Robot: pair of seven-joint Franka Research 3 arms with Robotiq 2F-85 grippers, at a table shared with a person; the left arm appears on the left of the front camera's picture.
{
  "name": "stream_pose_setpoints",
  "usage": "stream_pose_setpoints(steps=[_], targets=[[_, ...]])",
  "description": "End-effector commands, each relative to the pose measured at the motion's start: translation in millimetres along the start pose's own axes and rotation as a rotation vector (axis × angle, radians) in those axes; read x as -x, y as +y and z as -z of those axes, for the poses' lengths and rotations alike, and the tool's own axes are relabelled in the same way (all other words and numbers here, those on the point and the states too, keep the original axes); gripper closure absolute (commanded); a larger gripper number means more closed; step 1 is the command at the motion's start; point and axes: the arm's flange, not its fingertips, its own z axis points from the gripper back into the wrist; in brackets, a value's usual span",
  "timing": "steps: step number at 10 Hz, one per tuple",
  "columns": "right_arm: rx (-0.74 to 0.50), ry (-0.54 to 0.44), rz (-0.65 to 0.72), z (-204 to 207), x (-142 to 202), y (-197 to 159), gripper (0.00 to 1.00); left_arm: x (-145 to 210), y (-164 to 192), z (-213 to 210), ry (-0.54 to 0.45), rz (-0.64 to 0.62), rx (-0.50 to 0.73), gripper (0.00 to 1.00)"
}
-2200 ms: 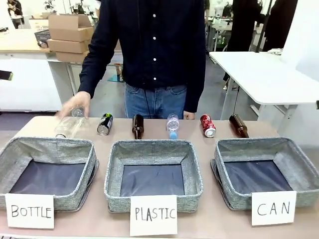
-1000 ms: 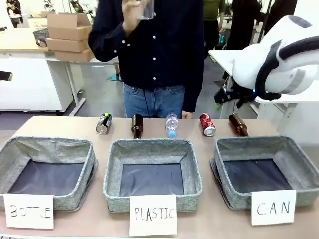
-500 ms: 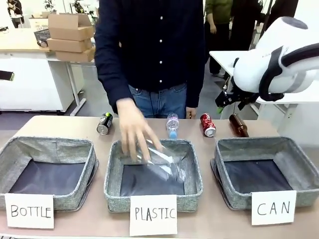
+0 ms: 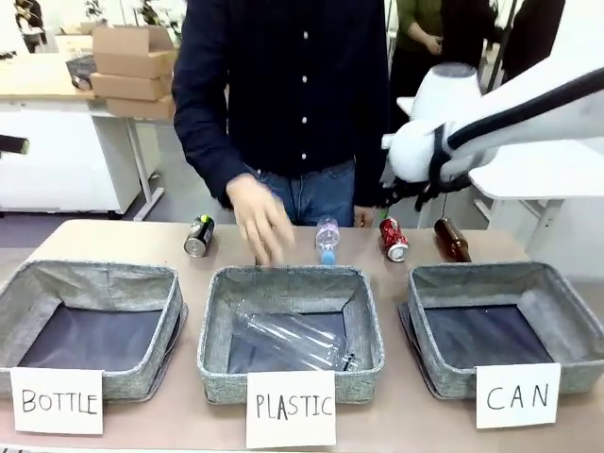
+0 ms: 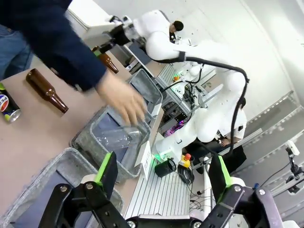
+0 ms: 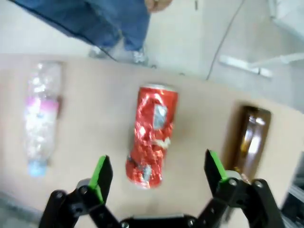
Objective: Sort the can waste into the basket.
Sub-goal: Pick up the can waste from the table and place it in the right Fabric basket.
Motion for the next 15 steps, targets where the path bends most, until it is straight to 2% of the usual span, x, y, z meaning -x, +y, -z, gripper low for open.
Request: stream_pose_setpoints(steps=[1, 4, 10, 11, 12, 13, 14, 15], targets=[[0.014, 0.089, -0.006, 21.7, -33.3, 9.2, 0.00, -0.1, -3.0, 1.7, -0.018, 0.029, 0.018, 0.00], [0.062, 0.216, 0.011, 56.2, -31.8, 10.2, 0.00, -0.1, -3.0, 1.7, -0.018, 0.029, 0.018, 0.00], [0.060, 0.269, 0.034, 74.3, -31.1, 5.3, 0.00, -0.1, -3.0, 1.7, -0.018, 0.029, 0.018, 0.00], [0.058, 0.268, 0.037, 74.8, -30.0, 4.7, 0.20, -0.1, -3.0, 1.7, -0.018, 0.029, 0.018, 0.00], [0.046, 0.276, 0.038, 75.7, -29.6, 3.6, 0.20, -0.1, -3.0, 1.7, -0.018, 0.029, 0.018, 0.00], [0.047, 0.276, 0.041, 76.8, -29.3, 2.2, 0.40, -0.1, -3.0, 1.7, -0.018, 0.029, 0.018, 0.00], [0.045, 0.275, 0.040, 77.1, -28.5, 1.4, 0.22, -0.1, -3.0, 1.7, -0.018, 0.029, 0.018, 0.00], [0.038, 0.280, 0.042, 77.8, -28.1, -0.4, 0.60, -0.1, -3.0, 1.7, -0.018, 0.029, 0.018, 0.00]])
